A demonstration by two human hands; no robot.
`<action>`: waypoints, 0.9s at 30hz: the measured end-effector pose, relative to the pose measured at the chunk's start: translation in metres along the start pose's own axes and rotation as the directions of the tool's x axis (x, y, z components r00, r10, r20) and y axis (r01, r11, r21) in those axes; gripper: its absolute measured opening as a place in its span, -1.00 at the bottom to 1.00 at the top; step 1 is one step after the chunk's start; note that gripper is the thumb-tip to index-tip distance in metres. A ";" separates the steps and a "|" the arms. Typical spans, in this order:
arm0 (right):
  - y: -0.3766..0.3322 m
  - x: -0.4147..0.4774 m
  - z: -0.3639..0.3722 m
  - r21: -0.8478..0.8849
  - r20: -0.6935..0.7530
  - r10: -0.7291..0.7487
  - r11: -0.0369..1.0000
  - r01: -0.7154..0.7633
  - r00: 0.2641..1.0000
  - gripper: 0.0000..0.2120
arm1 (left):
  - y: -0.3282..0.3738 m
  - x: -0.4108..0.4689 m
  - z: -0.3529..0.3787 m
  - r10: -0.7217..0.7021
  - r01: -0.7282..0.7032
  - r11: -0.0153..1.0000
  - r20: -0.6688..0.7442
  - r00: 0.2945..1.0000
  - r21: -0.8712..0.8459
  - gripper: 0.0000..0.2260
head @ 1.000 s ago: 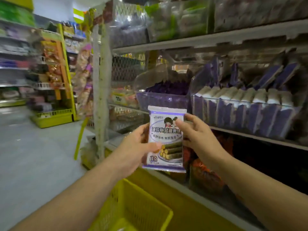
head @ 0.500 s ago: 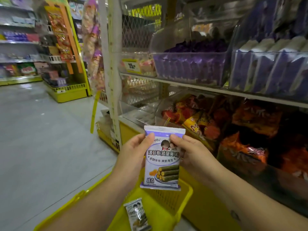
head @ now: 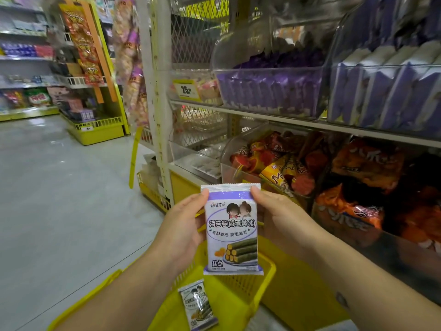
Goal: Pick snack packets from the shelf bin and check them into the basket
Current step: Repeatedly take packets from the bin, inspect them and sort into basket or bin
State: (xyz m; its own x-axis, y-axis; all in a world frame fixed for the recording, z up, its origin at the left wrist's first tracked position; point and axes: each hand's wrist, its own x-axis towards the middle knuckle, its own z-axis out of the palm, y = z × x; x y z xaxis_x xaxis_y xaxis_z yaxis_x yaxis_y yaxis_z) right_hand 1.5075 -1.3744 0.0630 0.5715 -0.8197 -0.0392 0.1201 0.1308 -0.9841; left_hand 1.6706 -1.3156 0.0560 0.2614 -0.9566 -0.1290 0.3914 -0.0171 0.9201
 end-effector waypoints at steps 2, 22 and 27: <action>0.000 -0.002 -0.001 0.006 0.037 0.007 1.000 -0.007 0.999 -0.55 | 0.002 -0.003 0.000 -0.007 0.007 1.000 0.000 1.000 -0.006 -0.69; -0.004 -0.013 -0.009 0.209 0.035 0.177 0.961 -0.180 0.984 -0.55 | 0.002 -0.010 -0.022 0.057 -0.219 0.902 0.401 0.914 0.372 -0.44; -0.005 -0.012 -0.007 0.285 0.012 0.139 0.949 -0.137 0.990 -0.61 | -0.004 -0.012 -0.015 0.189 -0.338 0.847 0.362 0.913 0.411 -0.37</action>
State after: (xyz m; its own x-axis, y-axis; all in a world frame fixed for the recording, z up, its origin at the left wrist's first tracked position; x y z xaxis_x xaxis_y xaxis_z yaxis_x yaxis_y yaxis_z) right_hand 1.4945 -1.3689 0.0669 0.5920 -0.7870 -0.1737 0.2673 0.3951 -0.8789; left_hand 1.6793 -1.2997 0.0487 -0.0065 -0.9817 0.1901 -0.1192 0.1895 0.9746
